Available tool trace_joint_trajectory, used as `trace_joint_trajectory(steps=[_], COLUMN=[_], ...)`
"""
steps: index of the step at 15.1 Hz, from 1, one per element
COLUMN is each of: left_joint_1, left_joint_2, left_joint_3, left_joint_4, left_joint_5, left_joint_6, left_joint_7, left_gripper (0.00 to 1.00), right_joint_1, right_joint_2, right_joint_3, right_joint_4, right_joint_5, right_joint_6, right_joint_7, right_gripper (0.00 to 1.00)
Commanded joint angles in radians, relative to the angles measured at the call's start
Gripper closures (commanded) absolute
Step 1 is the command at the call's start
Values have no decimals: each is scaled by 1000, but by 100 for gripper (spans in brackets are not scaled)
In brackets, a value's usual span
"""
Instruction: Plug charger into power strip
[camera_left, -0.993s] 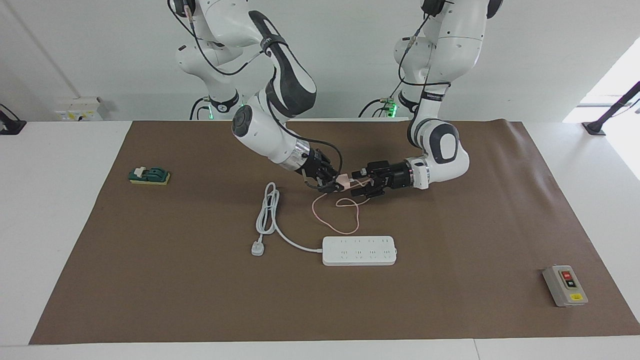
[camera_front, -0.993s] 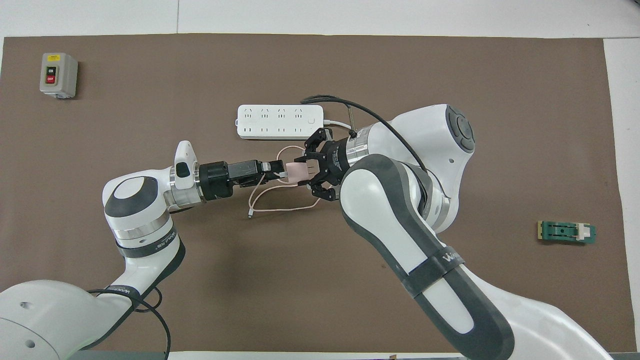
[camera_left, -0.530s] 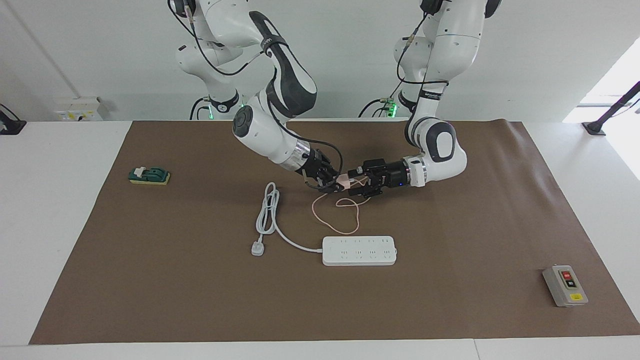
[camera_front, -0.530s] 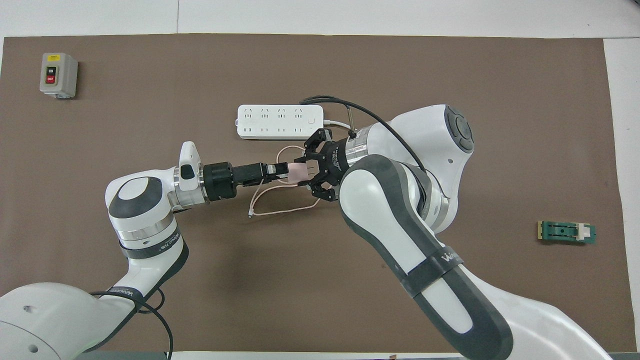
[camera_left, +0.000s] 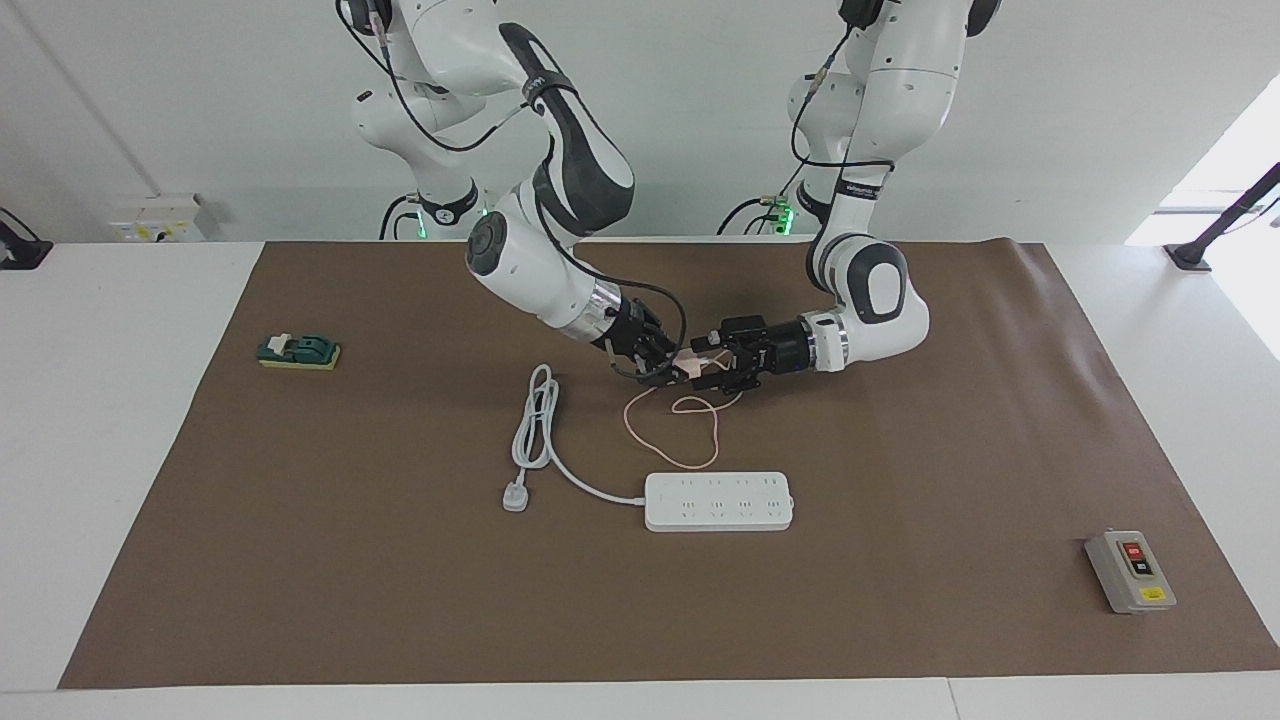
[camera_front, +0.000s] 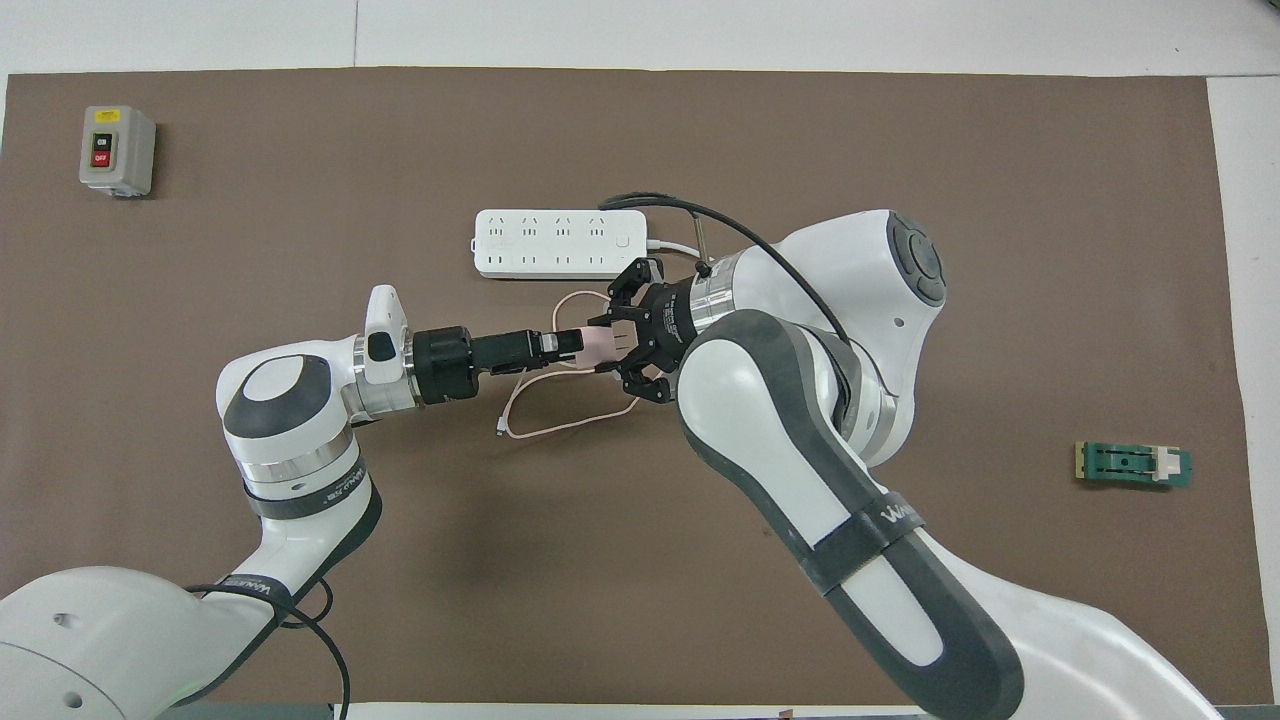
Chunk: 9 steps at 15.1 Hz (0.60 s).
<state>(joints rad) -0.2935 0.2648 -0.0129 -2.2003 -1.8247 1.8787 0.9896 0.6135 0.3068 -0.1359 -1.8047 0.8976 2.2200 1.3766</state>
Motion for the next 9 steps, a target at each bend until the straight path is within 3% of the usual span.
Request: trace_joint_trajectory(steps=[1, 9], left_joint_1=[-19, -18], left_joint_2=[-22, -38], left_joint_3=[10, 10], left_joint_4=[-16, -19], left_joint_5=[1, 1], left_joint_6=[28, 27], left_joint_7=[21, 20], left_gripper=[0, 0], right_joint_1=[-1, 0], right_joint_2=[6, 8], right_joint_3=[1, 1], right_joint_4=[13, 11], right_joint_5=[-23, -23], right_joint_6=[-6, -5], right_joint_7=[9, 7], right_gripper=[100, 100])
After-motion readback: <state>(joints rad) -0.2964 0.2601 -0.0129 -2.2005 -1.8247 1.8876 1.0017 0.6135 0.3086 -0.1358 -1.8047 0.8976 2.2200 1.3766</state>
